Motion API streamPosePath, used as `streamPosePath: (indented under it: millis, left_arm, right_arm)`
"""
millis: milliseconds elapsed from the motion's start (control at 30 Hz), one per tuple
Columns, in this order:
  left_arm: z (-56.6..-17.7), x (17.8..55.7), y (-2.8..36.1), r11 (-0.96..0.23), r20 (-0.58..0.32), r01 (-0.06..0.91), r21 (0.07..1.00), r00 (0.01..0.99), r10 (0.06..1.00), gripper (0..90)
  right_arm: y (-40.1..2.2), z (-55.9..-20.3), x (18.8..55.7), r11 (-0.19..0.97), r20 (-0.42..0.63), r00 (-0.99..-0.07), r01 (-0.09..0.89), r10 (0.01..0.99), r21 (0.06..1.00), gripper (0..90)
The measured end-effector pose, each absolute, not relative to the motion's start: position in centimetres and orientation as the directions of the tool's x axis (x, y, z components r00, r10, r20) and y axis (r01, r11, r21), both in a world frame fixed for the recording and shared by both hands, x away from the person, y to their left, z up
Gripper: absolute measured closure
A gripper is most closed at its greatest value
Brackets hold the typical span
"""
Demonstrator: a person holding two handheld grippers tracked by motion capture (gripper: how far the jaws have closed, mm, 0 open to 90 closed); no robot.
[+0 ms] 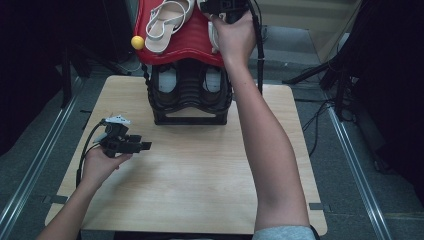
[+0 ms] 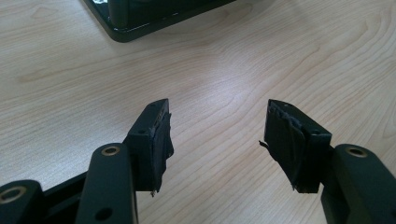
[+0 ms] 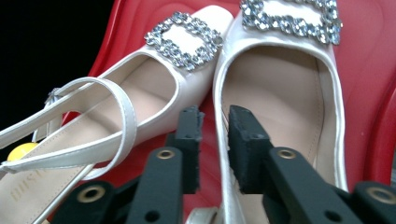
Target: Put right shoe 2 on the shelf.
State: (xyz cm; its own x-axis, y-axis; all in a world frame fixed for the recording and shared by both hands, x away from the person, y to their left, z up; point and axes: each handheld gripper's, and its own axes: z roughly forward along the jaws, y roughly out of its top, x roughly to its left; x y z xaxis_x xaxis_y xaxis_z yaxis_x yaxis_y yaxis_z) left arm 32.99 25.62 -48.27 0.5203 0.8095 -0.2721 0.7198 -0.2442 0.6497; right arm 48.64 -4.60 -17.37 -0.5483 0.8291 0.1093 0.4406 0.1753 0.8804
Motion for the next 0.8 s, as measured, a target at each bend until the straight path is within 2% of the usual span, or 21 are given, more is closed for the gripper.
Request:
streamPosePath:
  millis: [167,800]
  left_arm:
    - [-48.3,33.0,25.6,-0.249,-0.269,0.720,0.648,0.522,0.809,41.3]
    - [-48.3,33.1,25.6,-0.250,-0.270,0.720,0.647,0.523,0.808,41.3]
  right_arm:
    - [-4.6,-16.9,48.6,0.187,0.087,-0.548,0.424,0.832,0.886,67.5]
    - [-6.0,-16.1,48.4,0.184,0.093,-0.545,0.433,0.833,0.883,65.8]
